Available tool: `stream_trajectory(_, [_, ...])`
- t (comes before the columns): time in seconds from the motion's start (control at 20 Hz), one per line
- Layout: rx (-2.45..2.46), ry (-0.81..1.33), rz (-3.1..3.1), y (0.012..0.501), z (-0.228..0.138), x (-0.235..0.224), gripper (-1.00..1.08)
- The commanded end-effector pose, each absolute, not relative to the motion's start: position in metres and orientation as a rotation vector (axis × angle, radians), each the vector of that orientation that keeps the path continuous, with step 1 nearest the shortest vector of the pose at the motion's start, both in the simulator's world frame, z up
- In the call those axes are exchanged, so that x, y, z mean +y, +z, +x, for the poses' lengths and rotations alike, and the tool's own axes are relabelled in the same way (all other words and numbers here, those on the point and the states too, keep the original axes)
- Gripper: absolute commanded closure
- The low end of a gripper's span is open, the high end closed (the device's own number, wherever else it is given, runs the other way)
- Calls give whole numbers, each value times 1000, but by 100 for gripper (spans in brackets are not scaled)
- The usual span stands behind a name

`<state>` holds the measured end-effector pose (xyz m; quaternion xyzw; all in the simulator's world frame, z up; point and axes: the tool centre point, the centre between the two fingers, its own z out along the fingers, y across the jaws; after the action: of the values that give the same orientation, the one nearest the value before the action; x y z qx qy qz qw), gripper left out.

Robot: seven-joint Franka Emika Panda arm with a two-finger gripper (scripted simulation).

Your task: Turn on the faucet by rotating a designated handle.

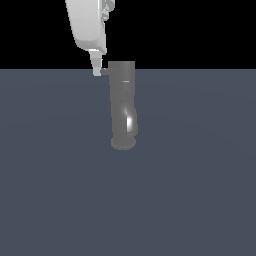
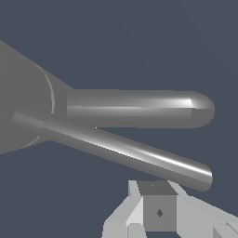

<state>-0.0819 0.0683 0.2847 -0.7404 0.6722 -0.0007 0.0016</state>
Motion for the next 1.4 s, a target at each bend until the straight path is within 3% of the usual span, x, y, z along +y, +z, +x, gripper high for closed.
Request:
stream_trajectory(0.0, [2124, 0, -2314, 285, -89, 53, 108])
stream_trajectory(0.15, [2112, -2, -2323, 285, -89, 59, 108])
stream_trajectory(1.1, [2124, 0, -2315, 285, -74, -55, 108])
stream_trajectory(1.2, [2085, 1, -2350, 285, -73, -33, 108])
stream_trajectory(1.35, [2089, 1, -2346, 285, -65, -41, 108])
